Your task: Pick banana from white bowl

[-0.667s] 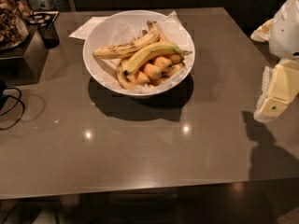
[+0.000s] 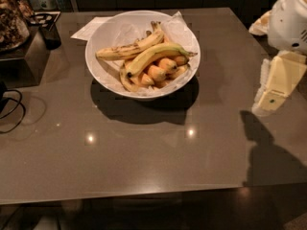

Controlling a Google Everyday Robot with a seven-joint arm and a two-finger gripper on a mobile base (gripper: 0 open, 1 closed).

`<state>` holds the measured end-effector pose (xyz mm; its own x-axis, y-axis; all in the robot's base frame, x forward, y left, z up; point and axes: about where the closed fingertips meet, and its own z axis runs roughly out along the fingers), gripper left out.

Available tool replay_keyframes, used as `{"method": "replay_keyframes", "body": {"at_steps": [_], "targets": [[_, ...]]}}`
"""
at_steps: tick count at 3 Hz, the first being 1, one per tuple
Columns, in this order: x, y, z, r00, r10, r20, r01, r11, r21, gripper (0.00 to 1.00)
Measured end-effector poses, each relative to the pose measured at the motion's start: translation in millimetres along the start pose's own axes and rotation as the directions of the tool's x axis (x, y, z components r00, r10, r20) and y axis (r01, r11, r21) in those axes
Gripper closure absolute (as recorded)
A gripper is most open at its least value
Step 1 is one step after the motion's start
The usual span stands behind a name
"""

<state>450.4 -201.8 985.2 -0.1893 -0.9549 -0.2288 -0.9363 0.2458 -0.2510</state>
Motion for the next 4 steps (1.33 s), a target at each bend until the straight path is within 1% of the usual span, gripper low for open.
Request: {"method": "replay_keyframes", "body": {"at_steps": [1, 2, 3, 4], "targets": [[-23.2, -10.2, 2.2, 0.998, -0.054, 0.015, 0.054, 0.9985, -0.014, 0.00], [-48.5, -15.1, 3.0, 0.991, -0.132, 0.028, 0.132, 0.9912, -0.008, 0.00], [-48.7, -18.8, 2.4, 0.992, -0.116, 0.051, 0.116, 0.9931, -0.010, 0.00], [-69.6, -31.4, 5.2, 0.990, -0.109, 0.086, 0.113, 0.9927, -0.043, 0.00]]}}
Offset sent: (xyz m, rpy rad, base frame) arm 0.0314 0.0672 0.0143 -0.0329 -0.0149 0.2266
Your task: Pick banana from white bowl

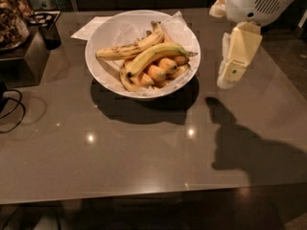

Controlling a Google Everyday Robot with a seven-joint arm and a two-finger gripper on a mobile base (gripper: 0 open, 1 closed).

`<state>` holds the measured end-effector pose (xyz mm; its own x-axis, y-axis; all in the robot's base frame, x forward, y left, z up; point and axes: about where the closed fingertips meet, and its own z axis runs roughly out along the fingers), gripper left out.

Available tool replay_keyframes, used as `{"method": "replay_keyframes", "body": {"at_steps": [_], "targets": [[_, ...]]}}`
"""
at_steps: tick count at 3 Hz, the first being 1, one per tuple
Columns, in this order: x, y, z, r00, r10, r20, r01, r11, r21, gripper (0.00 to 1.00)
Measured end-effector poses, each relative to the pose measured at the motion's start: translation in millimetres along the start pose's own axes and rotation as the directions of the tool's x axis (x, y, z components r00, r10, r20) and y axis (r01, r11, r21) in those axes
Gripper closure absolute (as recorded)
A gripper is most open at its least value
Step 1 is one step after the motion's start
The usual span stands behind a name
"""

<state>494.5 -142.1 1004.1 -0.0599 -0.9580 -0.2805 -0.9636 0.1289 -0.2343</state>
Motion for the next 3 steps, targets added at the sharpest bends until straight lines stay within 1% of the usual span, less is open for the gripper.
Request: {"method": "replay_keyframes", "body": {"at_steps": [1, 2, 3], "targets": [[-22.3, -15.4, 5.6, 0.999, -0.003, 0.038, 0.004, 0.9994, -0.035, 0.00], [-38.8, -28.5, 12.5, 0.998, 0.001, 0.061, 0.003, 0.9984, -0.056, 0.09], [-56.0, -36.8, 18.6, 0.998, -0.012, 0.065, 0.016, 0.9974, -0.070, 0.17]]}}
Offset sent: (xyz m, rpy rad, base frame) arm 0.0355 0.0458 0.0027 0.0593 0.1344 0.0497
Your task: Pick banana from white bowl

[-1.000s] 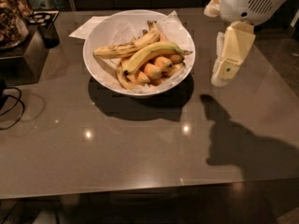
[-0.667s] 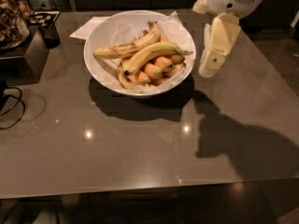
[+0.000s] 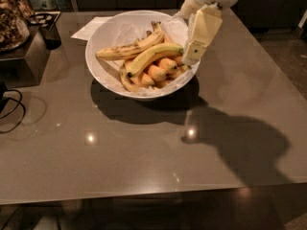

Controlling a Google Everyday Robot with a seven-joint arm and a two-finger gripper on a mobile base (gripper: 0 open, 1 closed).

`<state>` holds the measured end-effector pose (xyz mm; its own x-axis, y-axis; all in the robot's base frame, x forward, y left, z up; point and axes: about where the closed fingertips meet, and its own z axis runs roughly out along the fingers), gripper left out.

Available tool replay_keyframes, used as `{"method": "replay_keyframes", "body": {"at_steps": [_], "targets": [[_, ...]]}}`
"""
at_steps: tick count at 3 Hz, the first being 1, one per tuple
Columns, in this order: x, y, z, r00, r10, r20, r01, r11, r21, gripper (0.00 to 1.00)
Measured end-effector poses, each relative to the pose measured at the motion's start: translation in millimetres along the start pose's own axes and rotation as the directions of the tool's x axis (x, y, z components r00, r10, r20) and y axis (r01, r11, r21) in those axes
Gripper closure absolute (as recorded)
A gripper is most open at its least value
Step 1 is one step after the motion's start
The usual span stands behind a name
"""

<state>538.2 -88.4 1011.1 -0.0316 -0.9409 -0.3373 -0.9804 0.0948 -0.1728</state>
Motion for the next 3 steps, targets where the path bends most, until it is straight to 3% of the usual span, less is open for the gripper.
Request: {"method": "replay_keyframes", "body": {"at_steps": [1, 3], "targets": [[-13.3, -9.7, 6.0, 1.000, -0.013, -0.002, 0.013, 0.9999, -0.005, 0.16], [-23.2, -24.7, 20.8, 0.999, -0.016, -0.029, 0.016, 0.9998, -0.007, 0.31]]}}
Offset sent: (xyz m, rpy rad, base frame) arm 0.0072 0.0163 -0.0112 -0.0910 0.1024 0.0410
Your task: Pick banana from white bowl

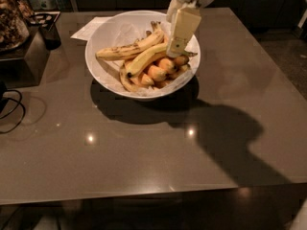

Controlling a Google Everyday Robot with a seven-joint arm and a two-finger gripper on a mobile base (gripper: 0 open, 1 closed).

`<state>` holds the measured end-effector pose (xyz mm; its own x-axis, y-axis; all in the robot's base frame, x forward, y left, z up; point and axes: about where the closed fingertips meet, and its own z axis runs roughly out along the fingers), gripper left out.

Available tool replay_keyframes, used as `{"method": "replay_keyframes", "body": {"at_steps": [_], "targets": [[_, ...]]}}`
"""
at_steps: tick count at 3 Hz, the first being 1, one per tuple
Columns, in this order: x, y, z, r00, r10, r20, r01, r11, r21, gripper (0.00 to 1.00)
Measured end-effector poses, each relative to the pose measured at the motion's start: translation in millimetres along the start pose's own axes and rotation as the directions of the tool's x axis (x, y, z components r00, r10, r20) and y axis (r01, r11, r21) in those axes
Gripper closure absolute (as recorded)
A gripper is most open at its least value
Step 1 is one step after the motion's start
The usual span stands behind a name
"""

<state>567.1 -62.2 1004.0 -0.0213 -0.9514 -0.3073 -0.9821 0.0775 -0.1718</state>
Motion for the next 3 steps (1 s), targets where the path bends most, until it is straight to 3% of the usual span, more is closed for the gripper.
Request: {"method": "replay_keyframes", "body": {"at_steps": [3], "targets": [[12.9, -24.7, 26.0, 0.997, 0.047, -0.066, -0.048, 0.9988, -0.009, 0.35]]}}
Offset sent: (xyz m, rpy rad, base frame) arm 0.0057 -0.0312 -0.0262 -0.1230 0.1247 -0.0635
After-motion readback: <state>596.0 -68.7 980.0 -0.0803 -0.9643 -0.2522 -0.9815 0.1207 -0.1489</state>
